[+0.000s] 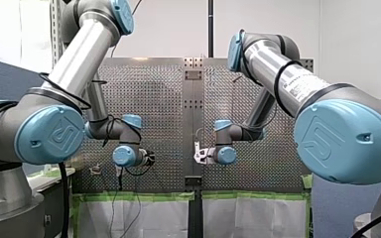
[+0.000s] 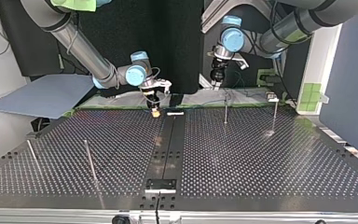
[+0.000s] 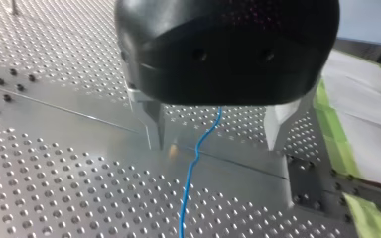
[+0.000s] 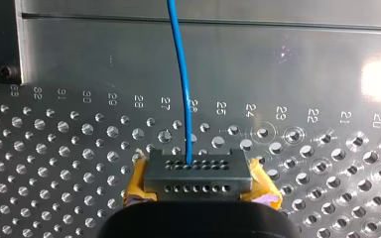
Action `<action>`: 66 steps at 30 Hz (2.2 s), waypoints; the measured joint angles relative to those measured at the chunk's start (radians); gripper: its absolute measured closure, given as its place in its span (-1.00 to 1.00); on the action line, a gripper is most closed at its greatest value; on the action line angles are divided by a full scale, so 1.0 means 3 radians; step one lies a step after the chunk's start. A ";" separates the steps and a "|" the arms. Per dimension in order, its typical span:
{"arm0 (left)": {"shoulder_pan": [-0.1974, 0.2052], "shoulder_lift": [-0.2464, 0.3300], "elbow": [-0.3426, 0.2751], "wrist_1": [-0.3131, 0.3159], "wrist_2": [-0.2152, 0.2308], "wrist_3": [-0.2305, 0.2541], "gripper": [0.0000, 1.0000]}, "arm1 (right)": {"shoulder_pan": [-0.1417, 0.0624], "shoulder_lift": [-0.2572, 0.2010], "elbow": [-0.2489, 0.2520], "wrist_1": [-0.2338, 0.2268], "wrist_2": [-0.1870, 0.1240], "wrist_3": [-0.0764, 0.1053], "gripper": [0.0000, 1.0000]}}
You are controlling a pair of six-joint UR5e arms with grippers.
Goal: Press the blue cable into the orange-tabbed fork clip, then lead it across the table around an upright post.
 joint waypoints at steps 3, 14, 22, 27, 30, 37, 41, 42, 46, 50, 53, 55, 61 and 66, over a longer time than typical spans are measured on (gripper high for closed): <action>-0.0077 -0.0004 0.0036 0.0012 -0.0077 -0.0077 -1.00 | -0.0002 0.0000 0.0000 -0.0003 0.0001 0.0000 1.00; -0.0244 -0.0077 0.0319 -0.0155 -0.0266 -0.0381 -1.00 | 0.0002 0.0000 0.0000 -0.0001 -0.0001 -0.0004 1.00; -0.0207 -0.0268 0.0572 -0.0225 -0.0353 -0.0493 -1.00 | 0.0004 0.0000 0.0000 0.0005 -0.0009 -0.0008 1.00; -0.0182 -0.0285 0.0672 -0.0231 -0.0386 -0.0427 -1.00 | 0.0009 0.0000 0.0000 0.0008 -0.0009 -0.0010 1.00; -0.0168 -0.0292 0.0713 -0.0240 -0.0397 -0.0403 -1.00 | 0.0008 0.0000 0.0000 0.0009 -0.0009 -0.0011 1.00; -0.0126 -0.0412 0.0816 -0.0344 -0.0442 -0.0285 -1.00 | 0.0008 0.0000 0.0000 0.0002 -0.0009 -0.0015 1.00; -0.0097 -0.0431 0.0880 -0.0371 -0.0510 -0.0226 -1.00 | 0.0008 0.0000 0.0000 0.0002 -0.0009 -0.0015 1.00; -0.0090 -0.0433 0.0894 -0.0374 -0.0519 -0.0220 -1.00 | 0.0007 0.0000 0.0000 0.0003 -0.0009 -0.0015 1.00; -0.0076 -0.0434 0.0945 -0.0379 -0.0537 -0.0208 -1.00 | 0.0001 0.0000 0.0000 0.0005 -0.0009 -0.0016 1.00; -0.0067 -0.0439 0.0965 -0.0380 -0.0540 -0.0206 -1.00 | -0.0001 0.0000 0.0000 0.0006 -0.0009 -0.0015 1.00; -0.0060 -0.0463 0.0979 -0.0384 -0.0540 -0.0185 -1.00 | -0.0001 0.0000 0.0000 0.0006 -0.0009 -0.0016 1.00; -0.0055 -0.0495 0.0995 -0.0394 -0.0541 -0.0157 -1.00 | -0.0001 0.0000 0.0000 0.0005 -0.0009 -0.0015 1.00; -0.0036 -0.0538 0.1048 -0.0435 -0.0544 -0.0116 -1.00 | 0.0001 0.0000 0.0000 0.0006 -0.0010 -0.0015 1.00; -0.0022 -0.0540 0.1058 -0.0445 -0.0551 -0.0110 -1.00 | 0.0003 0.0000 0.0000 0.0008 -0.0009 -0.0015 1.00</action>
